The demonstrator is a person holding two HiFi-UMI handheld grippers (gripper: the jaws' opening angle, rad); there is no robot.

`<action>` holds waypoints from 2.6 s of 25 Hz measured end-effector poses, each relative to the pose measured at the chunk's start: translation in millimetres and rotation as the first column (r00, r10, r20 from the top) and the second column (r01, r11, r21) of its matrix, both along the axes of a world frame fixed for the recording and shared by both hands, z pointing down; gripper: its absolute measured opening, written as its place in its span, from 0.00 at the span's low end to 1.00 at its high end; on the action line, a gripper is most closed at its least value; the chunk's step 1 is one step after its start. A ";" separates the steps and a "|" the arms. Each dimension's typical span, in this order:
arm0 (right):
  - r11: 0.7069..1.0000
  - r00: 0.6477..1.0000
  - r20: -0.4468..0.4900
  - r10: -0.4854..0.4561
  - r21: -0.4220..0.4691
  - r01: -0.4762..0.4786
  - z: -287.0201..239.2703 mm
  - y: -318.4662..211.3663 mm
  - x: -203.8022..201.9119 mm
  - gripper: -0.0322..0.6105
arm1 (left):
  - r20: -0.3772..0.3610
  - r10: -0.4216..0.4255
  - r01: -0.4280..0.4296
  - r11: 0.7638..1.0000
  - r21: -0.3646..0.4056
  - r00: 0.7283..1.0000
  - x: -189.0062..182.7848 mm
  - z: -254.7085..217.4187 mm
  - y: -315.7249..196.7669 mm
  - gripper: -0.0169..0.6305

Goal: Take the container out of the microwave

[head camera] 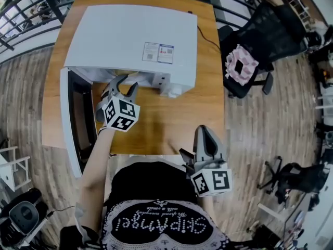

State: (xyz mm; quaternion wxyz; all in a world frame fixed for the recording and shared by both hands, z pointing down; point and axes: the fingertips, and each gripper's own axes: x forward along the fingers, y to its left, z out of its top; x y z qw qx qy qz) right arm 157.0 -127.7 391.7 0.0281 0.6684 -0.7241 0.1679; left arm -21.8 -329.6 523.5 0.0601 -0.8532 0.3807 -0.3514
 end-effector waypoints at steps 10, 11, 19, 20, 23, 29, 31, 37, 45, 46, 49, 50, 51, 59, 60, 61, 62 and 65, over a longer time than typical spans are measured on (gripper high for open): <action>0.999 0.999 -0.003 0.032 -0.018 -0.032 5.3 -0.4 2.8 0.11 | 0.219 0.103 -0.095 0.994 -0.047 0.970 0.2 45.5 -28.8 0.32; 0.999 0.999 -0.003 0.033 -0.016 -0.033 4.5 -1.1 2.3 0.11 | 0.232 0.113 -0.103 0.993 -0.055 0.966 -0.7 47.7 -31.1 0.32; 0.999 0.999 0.004 0.037 -0.004 -0.037 0.9 -5.4 -0.3 0.11 | 0.304 0.191 -0.159 0.979 -0.128 0.933 -0.6 68.4 -39.1 0.32; 0.999 0.999 0.004 0.038 -0.004 -0.038 1.0 -5.7 -0.4 0.11 | 0.310 0.198 -0.163 0.977 -0.134 0.930 -0.1 71.3 -39.5 0.32; 0.999 0.999 0.005 0.039 -0.010 -0.039 1.5 -5.4 -0.5 0.11 | 0.331 0.209 -0.173 0.976 -0.135 0.920 0.5 76.9 -40.2 0.32; 0.999 0.999 0.008 0.039 -0.019 -0.039 4.6 -6.2 -2.6 0.11 | 0.382 0.220 -0.198 0.976 -0.095 0.898 1.2 77.6 -42.8 0.23; 0.999 0.999 0.007 0.039 -0.021 -0.039 5.5 -6.3 -3.2 0.11 | 0.394 0.220 -0.203 0.976 -0.083 0.893 1.6 78.0 -43.4 0.19; 0.999 0.999 0.009 0.048 -0.026 -0.047 4.9 -5.6 -2.0 0.11 | 0.379 0.242 -0.217 0.970 -0.107 0.893 3.7 73.6 -39.8 0.10; 0.999 0.999 0.020 0.036 -0.031 -0.035 7.8 -6.0 -2.2 0.11 | 0.340 0.272 -0.230 0.960 -0.161 0.900 3.3 55.4 -22.4 0.08; 0.999 0.999 0.021 0.032 -0.031 -0.031 7.8 -6.0 -3.2 0.11 | 0.334 0.274 -0.230 0.959 -0.165 0.902 3.0 53.0 -20.5 0.08; 1.000 1.000 0.023 0.017 -0.026 -0.017 6.6 -6.6 -6.7 0.11 | 0.324 0.270 -0.225 0.959 -0.172 0.906 -0.2 48.2 -16.1 0.08; 1.000 1.000 0.023 0.012 -0.024 -0.012 6.3 -6.9 -7.8 0.11 | 0.325 0.269 -0.223 0.959 -0.173 0.907 -1.9 47.2 -14.7 0.08; 1.000 1.000 0.022 0.008 -0.022 -0.008 5.9 -7.1 -8.6 0.11 | 0.325 0.268 -0.222 0.960 -0.173 0.907 -3.3 46.0 -13.3 0.08; 1.000 1.000 0.028 -0.005 -0.012 0.006 2.4 -1.2 -9.1 0.11 | 0.303 0.265 -0.219 0.960 -0.175 0.916 -7.0 30.3 5.7 0.08; 1.000 1.000 0.028 -0.008 -0.012 0.008 2.4 -0.5 -9.6 0.11 | 0.302 0.265 -0.220 0.960 -0.174 0.916 -7.2 28.8 8.0 0.08; 1.000 1.000 0.028 -0.010 -0.011 0.010 2.2 0.3 -10.2 0.11 | 0.301 0.265 -0.221 0.960 -0.173 0.916 -7.3 27.3 10.3 0.08; 1.000 1.000 0.028 -0.012 -0.009 0.012 1.6 1.0 -10.9 0.11 | 0.300 0.266 -0.222 0.960 -0.171 0.916 -7.5 25.6 12.6 0.08; 1.000 0.999 0.028 -0.017 -0.006 0.018 0.4 3.4 -12.9 0.11 | 0.296 0.262 -0.221 0.961 -0.165 0.919 -8.3 21.6 19.0 0.08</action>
